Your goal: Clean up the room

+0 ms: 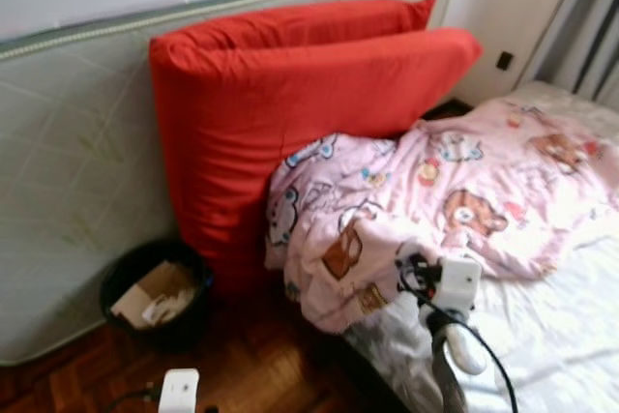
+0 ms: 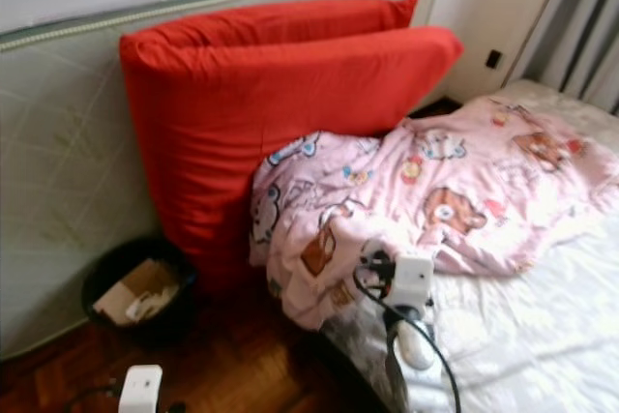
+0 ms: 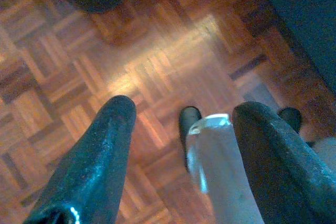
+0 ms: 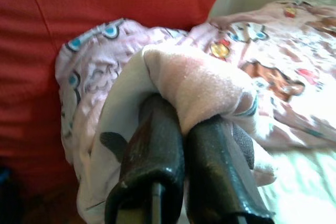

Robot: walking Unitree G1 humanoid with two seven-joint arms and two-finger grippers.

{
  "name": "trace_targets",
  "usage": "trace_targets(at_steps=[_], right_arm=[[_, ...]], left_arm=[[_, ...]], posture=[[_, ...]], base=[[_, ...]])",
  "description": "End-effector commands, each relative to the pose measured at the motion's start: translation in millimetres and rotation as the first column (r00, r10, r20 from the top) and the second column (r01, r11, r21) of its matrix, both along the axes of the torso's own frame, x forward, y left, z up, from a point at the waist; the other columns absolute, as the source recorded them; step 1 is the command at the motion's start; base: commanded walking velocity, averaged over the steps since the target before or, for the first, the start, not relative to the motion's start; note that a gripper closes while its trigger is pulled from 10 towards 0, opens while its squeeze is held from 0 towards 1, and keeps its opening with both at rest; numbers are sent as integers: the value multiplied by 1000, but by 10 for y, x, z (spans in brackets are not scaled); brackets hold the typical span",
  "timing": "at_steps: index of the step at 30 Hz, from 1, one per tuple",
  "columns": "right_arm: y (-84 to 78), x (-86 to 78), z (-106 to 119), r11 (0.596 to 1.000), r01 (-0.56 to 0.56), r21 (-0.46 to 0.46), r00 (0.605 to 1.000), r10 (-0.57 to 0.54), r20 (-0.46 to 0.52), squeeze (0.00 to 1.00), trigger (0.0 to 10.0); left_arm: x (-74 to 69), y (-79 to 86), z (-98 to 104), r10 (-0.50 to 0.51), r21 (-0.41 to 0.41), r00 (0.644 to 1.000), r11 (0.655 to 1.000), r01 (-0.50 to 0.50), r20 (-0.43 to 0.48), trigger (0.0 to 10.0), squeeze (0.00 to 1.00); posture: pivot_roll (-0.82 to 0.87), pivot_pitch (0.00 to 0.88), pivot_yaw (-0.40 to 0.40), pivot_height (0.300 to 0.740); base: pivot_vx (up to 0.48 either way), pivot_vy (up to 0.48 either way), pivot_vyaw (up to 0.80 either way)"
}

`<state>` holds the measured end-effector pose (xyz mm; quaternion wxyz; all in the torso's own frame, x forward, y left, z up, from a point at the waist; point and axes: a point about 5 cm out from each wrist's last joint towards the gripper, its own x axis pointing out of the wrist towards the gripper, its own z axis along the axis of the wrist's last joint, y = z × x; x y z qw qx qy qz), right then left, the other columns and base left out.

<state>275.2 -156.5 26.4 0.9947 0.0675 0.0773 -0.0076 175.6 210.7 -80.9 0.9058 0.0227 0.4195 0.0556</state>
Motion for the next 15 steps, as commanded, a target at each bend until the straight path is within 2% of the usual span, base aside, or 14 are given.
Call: trace_targets(at_steps=[1, 6, 13, 15], right_arm=[[33, 46, 85, 1000, 1, 10, 999, -1, 37, 0, 10000], [53, 59, 144, 1000, 3, 16, 998, -4, 58, 0, 10000], [110, 52, 104, 999, -41, 24, 999, 40, 25, 0, 10000], [121, 44, 78, 998, -50, 28, 999, 50, 12, 0, 10000]], left_arm=[[-15, 42, 1, 4, 10, 1000, 1000, -4, -5, 10000, 0], [3, 36, 10, 3, 12, 1000, 1000, -3, 3, 10000, 0], [32, 30, 23, -2, 12, 1000, 1000, 2, 11, 10000, 0], [51, 27, 31, -9, 16, 1000, 1000, 8, 14, 10000, 0]], posture=[[-20, 43, -43, 740], [-19, 48, -43, 740], [-19, 53, -43, 740], [-19, 53, -43, 740]], base=[[-266, 0, 0], [-267, 0, 0], [-266, 0, 0], [0, 0, 0]])
